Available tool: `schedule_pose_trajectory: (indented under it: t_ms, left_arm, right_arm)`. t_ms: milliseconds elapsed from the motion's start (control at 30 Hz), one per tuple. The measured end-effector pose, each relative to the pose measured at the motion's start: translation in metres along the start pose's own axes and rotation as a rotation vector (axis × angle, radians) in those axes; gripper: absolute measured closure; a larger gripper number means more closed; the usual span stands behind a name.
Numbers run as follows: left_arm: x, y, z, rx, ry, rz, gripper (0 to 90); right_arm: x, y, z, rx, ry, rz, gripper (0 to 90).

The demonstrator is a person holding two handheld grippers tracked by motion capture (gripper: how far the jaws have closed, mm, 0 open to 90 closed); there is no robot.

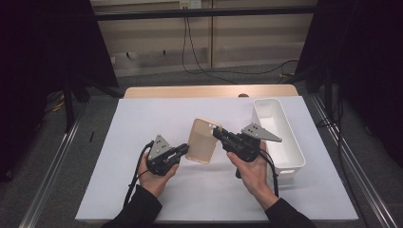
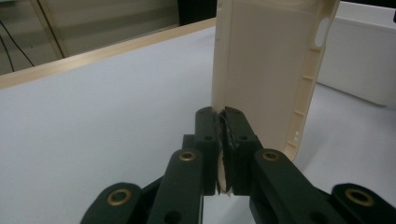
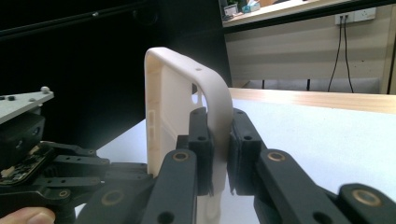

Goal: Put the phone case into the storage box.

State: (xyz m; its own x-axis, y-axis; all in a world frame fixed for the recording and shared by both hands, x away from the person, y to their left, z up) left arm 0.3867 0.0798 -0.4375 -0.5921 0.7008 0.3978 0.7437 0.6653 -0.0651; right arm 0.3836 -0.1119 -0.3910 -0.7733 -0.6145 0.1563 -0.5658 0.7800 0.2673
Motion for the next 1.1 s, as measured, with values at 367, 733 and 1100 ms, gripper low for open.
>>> schedule_pose_trajectory:
  t_ms: [367,733,1100]
  left_arm:
    - [-0.001,0.001,0.004,0.015,-0.006,-0.006,54.9]
    - [0.004,0.012,0.002,0.058,-0.038,-0.045,15.7]
    - [0.019,0.011,0.0,0.038,-0.06,-0.069,3.3]
  right_arm:
    - [-0.002,0.004,0.0,0.036,0.004,-0.034,81.5]
    - [0.003,-0.001,-0.005,0.071,-0.014,-0.044,81.4]
    - [0.009,-0.01,-0.005,0.118,-0.021,-0.041,81.4]
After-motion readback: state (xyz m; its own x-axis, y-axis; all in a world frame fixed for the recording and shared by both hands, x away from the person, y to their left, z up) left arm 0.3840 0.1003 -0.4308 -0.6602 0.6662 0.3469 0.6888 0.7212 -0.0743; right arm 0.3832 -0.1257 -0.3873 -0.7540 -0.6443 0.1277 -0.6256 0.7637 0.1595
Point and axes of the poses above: each handheld gripper's, and its own axes: x roughly backward along the jaws, z roughly out of its underside, y roughly to its left, the point moved 6 cm from there along -x, roughly forward along the jaws, and after that the axes turned 2 degrees about x, right-handed, at the moved point
